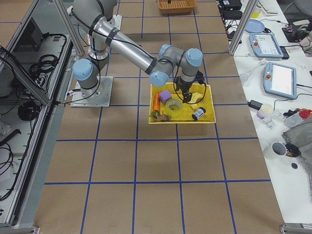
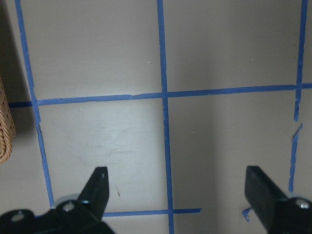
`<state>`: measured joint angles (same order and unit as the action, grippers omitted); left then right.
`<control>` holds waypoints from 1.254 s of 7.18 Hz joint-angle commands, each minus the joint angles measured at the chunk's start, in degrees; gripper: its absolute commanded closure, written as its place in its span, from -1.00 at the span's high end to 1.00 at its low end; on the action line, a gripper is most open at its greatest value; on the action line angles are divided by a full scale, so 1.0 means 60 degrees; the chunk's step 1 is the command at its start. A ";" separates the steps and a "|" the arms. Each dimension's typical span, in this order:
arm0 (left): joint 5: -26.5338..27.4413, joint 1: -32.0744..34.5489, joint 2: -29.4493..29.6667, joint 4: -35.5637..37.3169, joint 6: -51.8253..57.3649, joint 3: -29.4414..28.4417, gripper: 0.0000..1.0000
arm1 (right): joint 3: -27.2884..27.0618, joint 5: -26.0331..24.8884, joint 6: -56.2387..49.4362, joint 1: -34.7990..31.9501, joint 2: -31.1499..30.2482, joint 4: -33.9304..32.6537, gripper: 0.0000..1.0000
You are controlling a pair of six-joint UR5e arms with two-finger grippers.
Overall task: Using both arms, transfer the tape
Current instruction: 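Lower the right gripper into the yellow basket over the tape roll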
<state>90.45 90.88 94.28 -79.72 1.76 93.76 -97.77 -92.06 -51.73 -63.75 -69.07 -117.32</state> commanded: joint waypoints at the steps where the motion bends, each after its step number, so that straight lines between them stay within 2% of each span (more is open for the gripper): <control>1: -0.0046 0.0000 0.0005 0.0000 0.0000 0.0003 1.00 | -0.0358 0.0050 -0.1742 0.0502 0.0465 -0.1041 0.97; 3: -0.0060 0.0000 0.0005 0.0000 -0.0014 0.0061 1.00 | -0.1058 -0.0109 -0.2407 0.0547 0.0495 -0.1670 0.78; 5: -0.0075 0.0015 0.0019 0.0000 -0.0014 0.0061 1.00 | -0.1253 -0.0242 -0.2409 0.0547 0.0466 -0.2023 -0.99; 8: -0.0090 0.0015 0.0048 0.0000 -0.0014 0.0018 1.00 | -0.1093 -0.0169 -0.2644 0.0547 0.0437 -0.2010 -1.00; 9: -0.0090 0.0015 0.0049 0.0000 -0.0014 0.0003 1.00 | -0.0715 -0.0096 -0.2499 0.0547 0.0336 -0.1894 -1.00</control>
<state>89.92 90.94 94.53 -79.72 1.67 93.91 -104.01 -93.07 -67.30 -60.47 -66.53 -129.26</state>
